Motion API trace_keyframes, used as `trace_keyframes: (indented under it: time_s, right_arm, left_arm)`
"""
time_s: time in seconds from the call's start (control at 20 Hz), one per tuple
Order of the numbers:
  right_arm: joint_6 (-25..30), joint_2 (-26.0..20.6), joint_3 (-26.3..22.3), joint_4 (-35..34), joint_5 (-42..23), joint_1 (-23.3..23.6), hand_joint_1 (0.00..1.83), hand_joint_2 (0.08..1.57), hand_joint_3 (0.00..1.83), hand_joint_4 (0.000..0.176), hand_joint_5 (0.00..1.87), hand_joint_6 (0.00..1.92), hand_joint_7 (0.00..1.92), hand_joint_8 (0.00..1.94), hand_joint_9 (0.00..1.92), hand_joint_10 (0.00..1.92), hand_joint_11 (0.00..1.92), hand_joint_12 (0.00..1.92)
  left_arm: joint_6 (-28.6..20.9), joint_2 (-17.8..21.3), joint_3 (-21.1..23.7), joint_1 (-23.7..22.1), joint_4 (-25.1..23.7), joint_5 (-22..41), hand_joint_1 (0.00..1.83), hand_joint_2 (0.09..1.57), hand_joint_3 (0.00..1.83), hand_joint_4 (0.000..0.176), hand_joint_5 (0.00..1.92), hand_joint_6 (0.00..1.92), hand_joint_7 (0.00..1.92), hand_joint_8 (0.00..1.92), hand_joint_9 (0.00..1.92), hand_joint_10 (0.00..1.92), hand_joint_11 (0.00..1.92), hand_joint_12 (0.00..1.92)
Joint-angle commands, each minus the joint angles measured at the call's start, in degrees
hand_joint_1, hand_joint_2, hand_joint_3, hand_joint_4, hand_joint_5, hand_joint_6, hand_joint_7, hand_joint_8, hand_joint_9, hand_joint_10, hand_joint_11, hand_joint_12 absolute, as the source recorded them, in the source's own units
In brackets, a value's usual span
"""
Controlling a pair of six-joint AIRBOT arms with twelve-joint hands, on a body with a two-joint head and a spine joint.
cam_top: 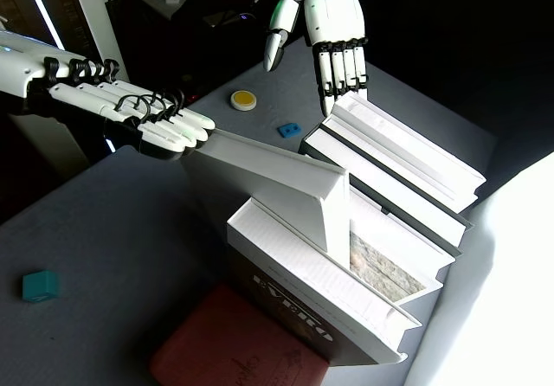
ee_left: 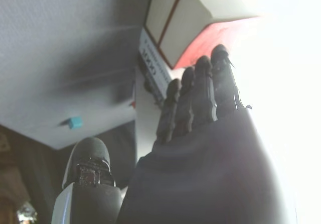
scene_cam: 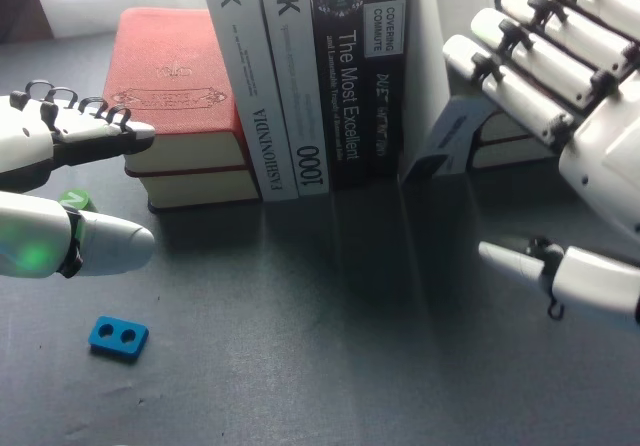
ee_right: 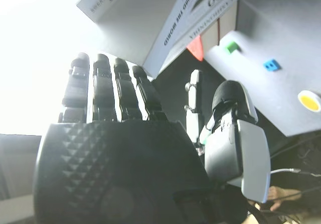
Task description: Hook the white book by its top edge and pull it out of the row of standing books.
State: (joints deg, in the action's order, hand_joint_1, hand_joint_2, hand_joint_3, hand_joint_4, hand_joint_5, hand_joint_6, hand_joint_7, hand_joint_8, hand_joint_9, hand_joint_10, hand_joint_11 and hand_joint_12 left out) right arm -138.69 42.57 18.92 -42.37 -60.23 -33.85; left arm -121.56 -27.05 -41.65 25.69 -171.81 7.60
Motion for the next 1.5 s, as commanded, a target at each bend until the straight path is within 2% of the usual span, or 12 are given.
trace_keyframes:
  time_s: [0.0,0.95,1.45]
  right_arm:
    - [-0.6,-0.4,-0.4,2.2,-3.8,0.0,0.00,1.16,0.00,0.000,0.00,0.00,0.00,0.00,0.00,0.00,0.00,0.00]
    - [-3.4,-0.8,-1.9,-6.1,-1.4,-4.0,0.00,1.16,0.00,0.000,0.00,0.00,0.00,0.00,0.00,0.00,0.00,0.00]
    - [-3.9,0.3,0.9,-8.8,3.0,-8.1,0.00,1.15,0.00,0.000,0.00,0.00,0.00,0.00,0.00,0.00,0.00,0.00]
  left_arm:
    - [-0.1,-0.1,-0.2,-0.9,-0.8,-5.3,0.00,1.19,0.00,0.000,0.00,0.00,0.00,0.00,0.00,0.00,0.00,0.00]
    - [-0.1,-0.1,-0.1,-0.9,-0.8,-5.3,0.00,1.20,0.00,0.000,0.00,0.00,0.00,0.00,0.00,0.00,0.00,0.00]
    - [-0.1,-0.1,0.0,-0.9,-0.8,-5.0,0.00,1.20,0.00,0.000,0.00,0.00,0.00,0.00,0.00,0.00,0.00,0.00]
